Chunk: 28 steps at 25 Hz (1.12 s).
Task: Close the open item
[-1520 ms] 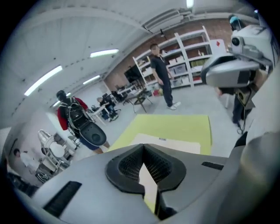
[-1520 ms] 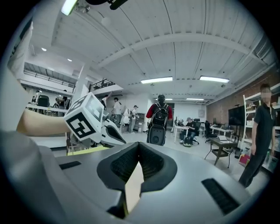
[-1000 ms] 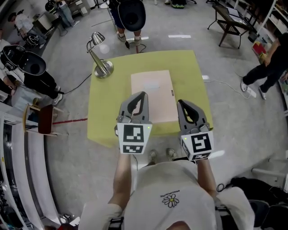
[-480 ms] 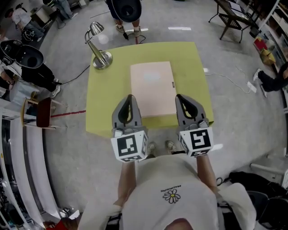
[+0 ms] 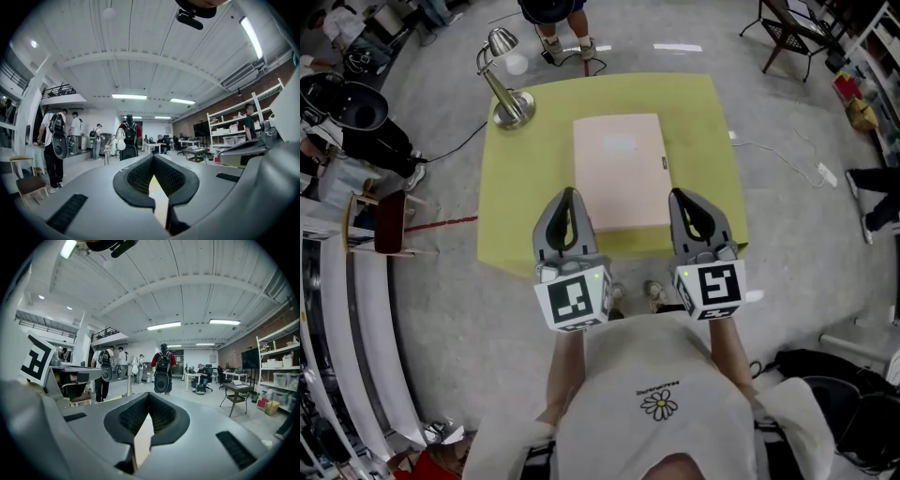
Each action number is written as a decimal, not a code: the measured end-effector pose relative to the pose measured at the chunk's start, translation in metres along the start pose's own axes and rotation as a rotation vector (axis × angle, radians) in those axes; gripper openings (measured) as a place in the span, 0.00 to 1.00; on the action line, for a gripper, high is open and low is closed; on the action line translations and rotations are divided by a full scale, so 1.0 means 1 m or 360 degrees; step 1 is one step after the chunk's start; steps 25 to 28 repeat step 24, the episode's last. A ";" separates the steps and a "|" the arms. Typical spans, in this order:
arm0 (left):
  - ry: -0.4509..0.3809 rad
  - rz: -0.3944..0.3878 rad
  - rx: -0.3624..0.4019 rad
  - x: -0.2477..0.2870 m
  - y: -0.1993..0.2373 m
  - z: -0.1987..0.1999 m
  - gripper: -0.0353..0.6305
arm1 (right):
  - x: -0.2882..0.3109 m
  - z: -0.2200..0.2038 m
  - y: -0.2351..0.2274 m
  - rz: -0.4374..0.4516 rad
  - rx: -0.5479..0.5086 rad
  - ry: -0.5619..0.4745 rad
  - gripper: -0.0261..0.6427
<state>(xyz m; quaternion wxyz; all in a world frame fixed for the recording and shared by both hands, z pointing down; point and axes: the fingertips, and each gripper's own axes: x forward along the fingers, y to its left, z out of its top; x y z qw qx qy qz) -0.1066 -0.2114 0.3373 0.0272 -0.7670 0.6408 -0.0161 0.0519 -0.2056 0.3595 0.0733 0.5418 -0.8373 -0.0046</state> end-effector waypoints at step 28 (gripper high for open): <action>-0.0012 -0.0016 0.0003 -0.001 -0.011 0.001 0.08 | -0.008 -0.011 -0.006 -0.0025 0.0078 0.0006 0.06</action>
